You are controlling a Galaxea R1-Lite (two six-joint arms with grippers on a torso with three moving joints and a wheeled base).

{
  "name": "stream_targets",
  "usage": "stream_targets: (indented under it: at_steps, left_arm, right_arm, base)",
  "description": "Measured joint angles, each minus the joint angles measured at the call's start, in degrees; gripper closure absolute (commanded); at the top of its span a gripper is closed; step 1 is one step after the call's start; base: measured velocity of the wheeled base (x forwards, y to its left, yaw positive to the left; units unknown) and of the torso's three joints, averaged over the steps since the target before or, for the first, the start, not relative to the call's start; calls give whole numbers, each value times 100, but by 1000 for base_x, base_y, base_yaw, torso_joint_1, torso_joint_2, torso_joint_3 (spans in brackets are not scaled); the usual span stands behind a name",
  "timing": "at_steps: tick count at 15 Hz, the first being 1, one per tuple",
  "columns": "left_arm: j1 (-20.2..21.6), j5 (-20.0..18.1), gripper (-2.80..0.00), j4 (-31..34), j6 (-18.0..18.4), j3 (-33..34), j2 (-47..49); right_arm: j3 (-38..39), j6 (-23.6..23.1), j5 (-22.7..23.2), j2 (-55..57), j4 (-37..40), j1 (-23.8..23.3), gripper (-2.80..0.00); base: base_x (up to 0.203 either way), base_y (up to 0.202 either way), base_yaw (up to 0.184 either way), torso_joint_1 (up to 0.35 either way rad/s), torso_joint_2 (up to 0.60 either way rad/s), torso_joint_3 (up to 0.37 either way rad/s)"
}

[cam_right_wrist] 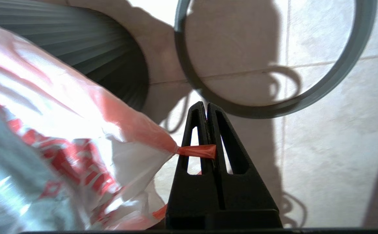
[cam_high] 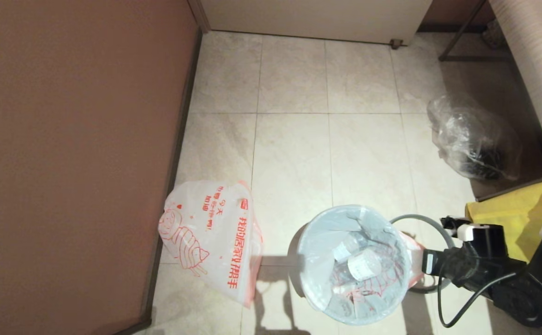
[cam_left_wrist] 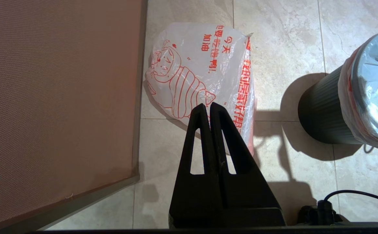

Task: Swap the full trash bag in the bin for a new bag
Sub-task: Place the trash bag on the floor

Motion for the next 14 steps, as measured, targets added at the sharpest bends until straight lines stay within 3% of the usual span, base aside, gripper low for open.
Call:
stream_targets:
  at_steps: [3,10,14]
  left_arm:
    - [0,0,0,3,1,0,0]
    - [0,4,0,1,1,0,0]
    - [0,-1,0,1,4,0,0]
  right_arm:
    - [243,82,216,-311,-35,-49,0]
    - [469,-68,47,-930,-267,868,0]
    - [731,-123,-18,-1410,-308,1034,0]
  base:
    - [0,0,0,0,0,0]
    - [0,0,0,0,0,0]
    - [0,0,0,0,0,0]
